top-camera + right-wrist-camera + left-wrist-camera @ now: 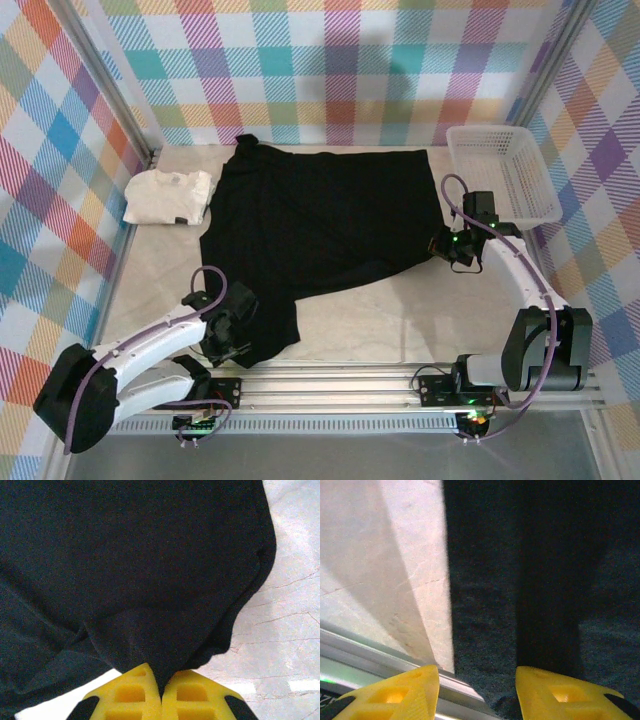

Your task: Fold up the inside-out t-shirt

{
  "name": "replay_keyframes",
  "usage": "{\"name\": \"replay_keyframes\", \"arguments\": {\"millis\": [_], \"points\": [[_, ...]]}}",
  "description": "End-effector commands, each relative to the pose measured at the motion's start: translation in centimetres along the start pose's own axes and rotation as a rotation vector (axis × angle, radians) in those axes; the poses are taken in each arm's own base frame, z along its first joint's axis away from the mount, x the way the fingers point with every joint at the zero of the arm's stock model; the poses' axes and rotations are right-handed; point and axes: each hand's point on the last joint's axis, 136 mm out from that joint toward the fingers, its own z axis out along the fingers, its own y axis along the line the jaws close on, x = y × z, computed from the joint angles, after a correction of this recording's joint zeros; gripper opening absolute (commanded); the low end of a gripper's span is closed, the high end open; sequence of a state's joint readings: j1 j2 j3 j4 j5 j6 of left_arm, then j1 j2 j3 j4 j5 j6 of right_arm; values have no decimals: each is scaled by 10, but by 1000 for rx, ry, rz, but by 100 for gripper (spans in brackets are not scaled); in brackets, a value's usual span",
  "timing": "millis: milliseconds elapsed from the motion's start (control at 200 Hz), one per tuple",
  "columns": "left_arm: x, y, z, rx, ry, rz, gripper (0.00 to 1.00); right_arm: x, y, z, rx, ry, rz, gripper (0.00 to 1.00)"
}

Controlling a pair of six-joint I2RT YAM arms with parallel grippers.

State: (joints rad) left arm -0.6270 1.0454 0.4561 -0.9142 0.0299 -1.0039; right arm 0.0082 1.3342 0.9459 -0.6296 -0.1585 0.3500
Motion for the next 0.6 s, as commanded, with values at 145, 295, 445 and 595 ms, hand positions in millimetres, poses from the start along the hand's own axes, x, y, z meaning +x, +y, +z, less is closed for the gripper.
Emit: {"name": "replay_keyframes", "arguments": {"millis": [145,295,445,595], "points": [[-6,-5,13,-6,-19,60,39,4,1,4,-7,25,-18,4],[-9,-7,9,3,-39,72,27,3,1,1,-4,16,-23,4],[-12,-6,5,13,-59,74,16,3,1,2,-1,19,-20,4],[-14,-12,-5,47,-80,75,10,2,-3,2,18,14,-22,4]]}}
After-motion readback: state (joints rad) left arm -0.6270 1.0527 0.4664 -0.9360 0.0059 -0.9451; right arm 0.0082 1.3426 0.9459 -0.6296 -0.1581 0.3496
